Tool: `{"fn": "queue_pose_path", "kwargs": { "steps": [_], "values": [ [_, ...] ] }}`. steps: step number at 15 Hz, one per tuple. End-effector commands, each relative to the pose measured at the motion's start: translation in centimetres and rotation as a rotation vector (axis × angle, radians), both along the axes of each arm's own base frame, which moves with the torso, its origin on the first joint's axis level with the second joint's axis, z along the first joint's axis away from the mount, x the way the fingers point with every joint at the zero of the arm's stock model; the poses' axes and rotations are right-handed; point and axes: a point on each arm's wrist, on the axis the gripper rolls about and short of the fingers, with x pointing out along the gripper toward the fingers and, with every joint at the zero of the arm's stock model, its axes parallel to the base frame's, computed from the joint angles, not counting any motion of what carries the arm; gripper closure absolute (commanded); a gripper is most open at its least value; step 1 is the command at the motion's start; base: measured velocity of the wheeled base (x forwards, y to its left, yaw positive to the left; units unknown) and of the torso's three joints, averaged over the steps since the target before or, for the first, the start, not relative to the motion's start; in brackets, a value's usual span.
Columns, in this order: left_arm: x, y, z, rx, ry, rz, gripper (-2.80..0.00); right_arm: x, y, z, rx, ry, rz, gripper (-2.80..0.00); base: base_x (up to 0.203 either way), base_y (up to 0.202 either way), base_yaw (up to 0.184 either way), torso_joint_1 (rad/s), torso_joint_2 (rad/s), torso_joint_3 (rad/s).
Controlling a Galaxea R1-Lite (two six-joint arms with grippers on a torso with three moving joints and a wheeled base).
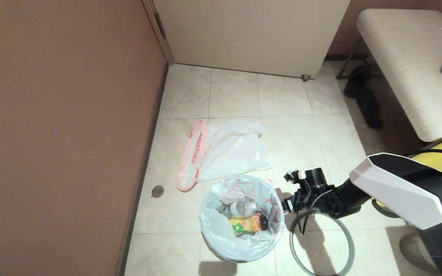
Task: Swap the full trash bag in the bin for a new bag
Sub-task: Place the trash bag on the floor
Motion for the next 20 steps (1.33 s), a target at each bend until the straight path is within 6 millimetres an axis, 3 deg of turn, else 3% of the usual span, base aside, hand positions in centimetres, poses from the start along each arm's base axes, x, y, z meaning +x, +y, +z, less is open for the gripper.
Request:
{"fn": "queue_pose_path", "kwargs": {
  "steps": [1,3,5,8,13,20],
  "values": [
    [0.0,0.0,0.0,-0.001,0.0,0.001,0.0,0.4,-0.8,0.1,-0.022,-0.033,-0.031,-2.8,0.0,0.0,0.0,0.0,0.0,0.0],
    [0.0,0.0,0.0,-0.001,0.001,0.001,0.0,0.3,-1.5,-0.2,-0.084,-0.04,-0.021,-2.8,0.0,0.0,0.0,0.0,0.0,0.0],
    [0.0,0.0,0.0,-0.001,0.001,0.001,0.0,0.5,-2.0,1.2,-0.075,-0.068,-0.033,-2.8,0.0,0.0,0.0,0.0,0.0,0.0],
    [0.0,0.0,0.0,-0.001,0.0,0.001,0.0,0.5,-2.7,3.2,0.028,-0.077,-0.034,-2.8,0.0,0.0,0.0,0.0,0.0,0.0],
    [0.0,0.0,0.0,-0.001,0.0,0.002,0.0,0.3,-2.3,4.1,0.172,-0.05,0.002,-2.8,0.0,0.0,0.0,0.0,0.0,0.0],
    [0.0,0.0,0.0,-0.001,0.0,0.001,0.0,-0.2,-1.3,2.3,0.147,-0.004,0.041,-2.8,0.0,0.0,0.0,0.0,0.0,0.0]
  ]
}}
